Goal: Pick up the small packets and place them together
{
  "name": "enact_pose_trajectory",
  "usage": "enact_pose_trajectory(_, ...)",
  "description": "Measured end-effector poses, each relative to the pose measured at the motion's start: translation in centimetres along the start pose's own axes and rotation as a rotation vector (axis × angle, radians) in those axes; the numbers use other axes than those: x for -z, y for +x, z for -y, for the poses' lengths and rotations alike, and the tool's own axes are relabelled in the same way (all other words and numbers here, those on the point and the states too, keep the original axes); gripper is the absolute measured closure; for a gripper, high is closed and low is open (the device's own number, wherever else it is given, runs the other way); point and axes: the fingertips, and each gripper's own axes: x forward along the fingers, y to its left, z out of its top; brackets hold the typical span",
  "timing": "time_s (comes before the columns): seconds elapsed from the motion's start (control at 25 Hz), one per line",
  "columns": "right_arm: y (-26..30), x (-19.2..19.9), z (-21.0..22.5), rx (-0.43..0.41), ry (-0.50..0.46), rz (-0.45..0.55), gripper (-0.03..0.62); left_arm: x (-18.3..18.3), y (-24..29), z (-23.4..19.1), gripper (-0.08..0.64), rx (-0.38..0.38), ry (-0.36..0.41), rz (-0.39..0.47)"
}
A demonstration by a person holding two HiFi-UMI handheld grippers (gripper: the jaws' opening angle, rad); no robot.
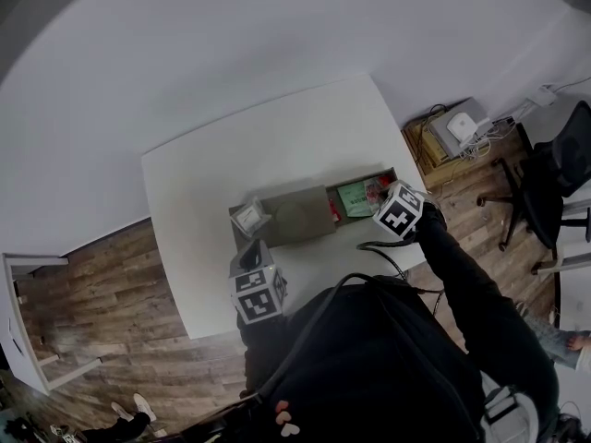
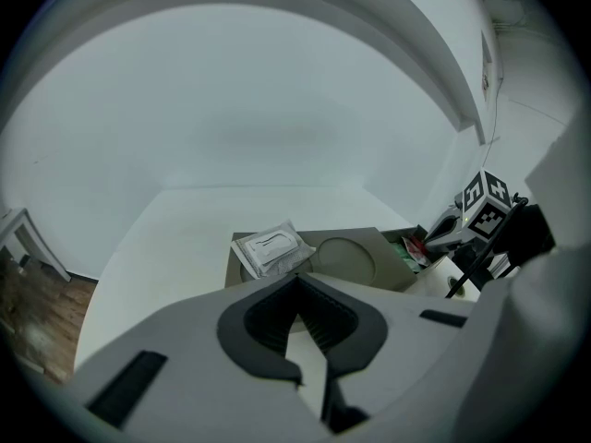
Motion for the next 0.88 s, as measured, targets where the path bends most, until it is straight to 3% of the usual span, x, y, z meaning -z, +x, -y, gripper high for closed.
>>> enact_pose_trajectory(0.36, -2.2, -0.3, 0.9, 0.029, 0.018, 0.040, 0.591, -0.1, 0.0, -0.4, 0.561, -0.002, 0.002, 0.000)
enact_pose_trajectory(0.6, -5.0, -1.5, 1.7, 0.044, 0.040, 0.116, 0.591, -0.2, -0.2, -0.4, 0.561, 0.000, 0.004, 0.005)
enact_pose_trajectory(0.88, -8.3, -4.8, 2.3, 0.110, -0.016, 0.233, 0.591, -0.5, -0.6, -0.8, 0.560, -0.006, 0.004, 0.023)
